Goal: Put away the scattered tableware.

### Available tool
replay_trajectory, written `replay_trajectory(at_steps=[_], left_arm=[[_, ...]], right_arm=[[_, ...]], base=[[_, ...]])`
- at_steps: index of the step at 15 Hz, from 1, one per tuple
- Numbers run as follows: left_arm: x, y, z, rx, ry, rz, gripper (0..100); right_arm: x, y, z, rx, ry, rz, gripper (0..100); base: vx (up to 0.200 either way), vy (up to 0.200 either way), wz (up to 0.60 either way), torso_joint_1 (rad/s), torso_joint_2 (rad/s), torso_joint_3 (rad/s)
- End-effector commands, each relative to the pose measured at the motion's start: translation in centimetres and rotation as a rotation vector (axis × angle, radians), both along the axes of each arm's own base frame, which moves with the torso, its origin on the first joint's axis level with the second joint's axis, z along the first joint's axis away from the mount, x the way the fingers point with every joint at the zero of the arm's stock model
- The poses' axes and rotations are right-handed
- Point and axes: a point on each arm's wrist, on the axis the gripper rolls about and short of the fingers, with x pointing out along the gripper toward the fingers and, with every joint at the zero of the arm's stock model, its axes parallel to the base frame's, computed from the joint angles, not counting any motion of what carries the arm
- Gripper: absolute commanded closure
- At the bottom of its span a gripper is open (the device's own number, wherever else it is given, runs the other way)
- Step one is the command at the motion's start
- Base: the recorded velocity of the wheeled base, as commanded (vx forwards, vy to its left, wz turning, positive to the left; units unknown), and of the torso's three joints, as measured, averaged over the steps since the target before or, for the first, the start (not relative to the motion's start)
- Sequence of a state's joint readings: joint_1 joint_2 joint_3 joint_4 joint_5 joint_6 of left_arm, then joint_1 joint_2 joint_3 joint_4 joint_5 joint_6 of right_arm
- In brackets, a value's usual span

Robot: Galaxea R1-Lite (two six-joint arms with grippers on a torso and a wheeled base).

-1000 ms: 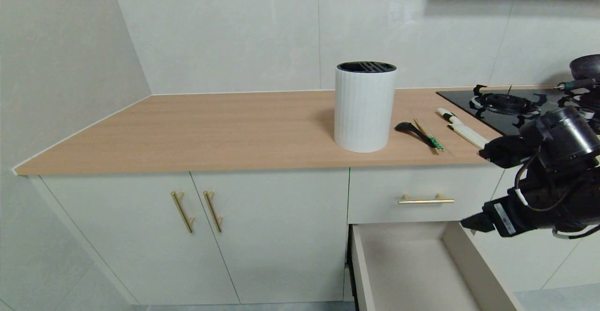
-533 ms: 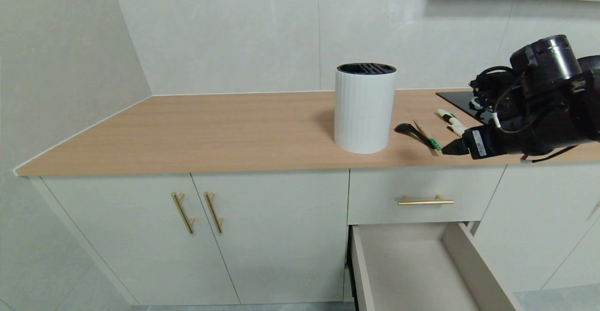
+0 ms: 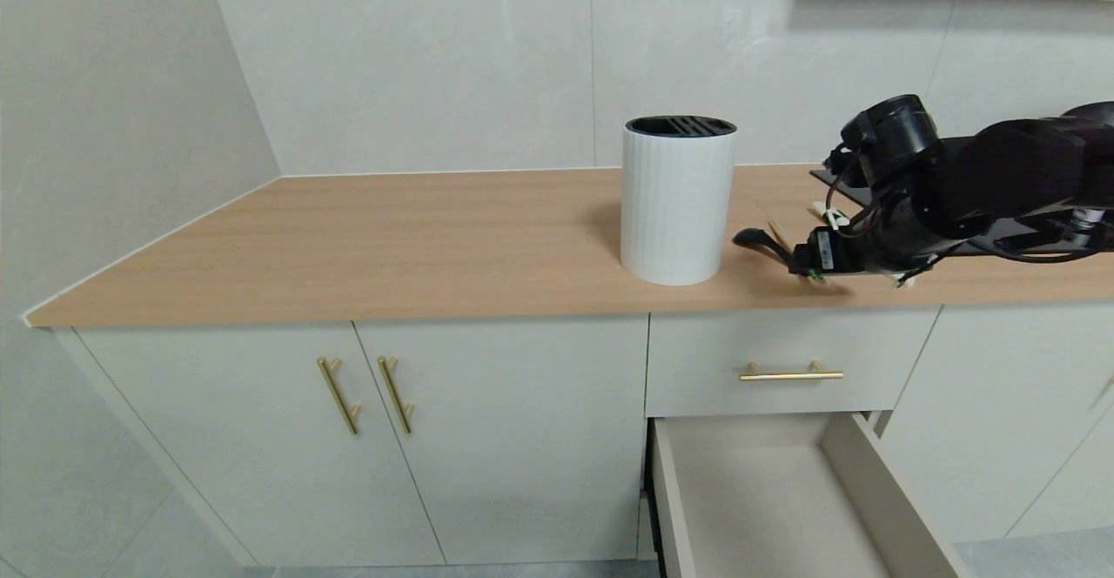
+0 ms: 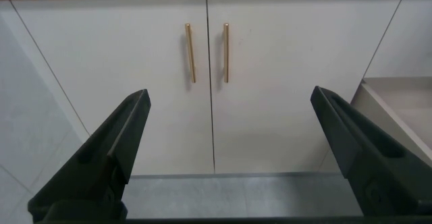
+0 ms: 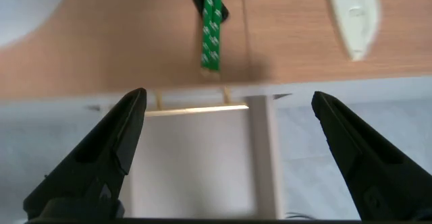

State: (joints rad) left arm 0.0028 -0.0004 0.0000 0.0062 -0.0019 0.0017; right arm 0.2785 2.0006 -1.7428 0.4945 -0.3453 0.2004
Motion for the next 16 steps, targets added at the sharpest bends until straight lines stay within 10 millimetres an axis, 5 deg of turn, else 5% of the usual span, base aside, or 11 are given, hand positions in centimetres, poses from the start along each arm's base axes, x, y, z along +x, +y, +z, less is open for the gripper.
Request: replay_trajectory(at_steps=[1,13,14,16], left_arm=[[0.0,0.0,0.0,0.000,0.000,0.001,0],[0.0,0.0,0.0,0.000,0.000,-0.001,0],[0.0,0.0,0.0,0.000,0.000,0.001,0],[0.0,0.0,0.0,0.000,0.000,-0.001,0]], right_arm=[[1.4,0.8,-1.8,-0.002,0.030,-0.003,0],[3.3,-0.1,-2.9,0.004,0.031,-0.056,0],[3.3,-0.1,-2.9,0.004,0.031,-0.057,100],[3.3,-0.1,-2.9,0.005,0.033,-0.056,100]], base=[[0.000,0.000,0.00,0.000,0.00,0.000],[0.000,0.000,0.00,0.000,0.00,0.000],[0.000,0.000,0.00,0.000,0.00,0.000],[0.000,0.000,0.00,0.000,0.00,0.000]])
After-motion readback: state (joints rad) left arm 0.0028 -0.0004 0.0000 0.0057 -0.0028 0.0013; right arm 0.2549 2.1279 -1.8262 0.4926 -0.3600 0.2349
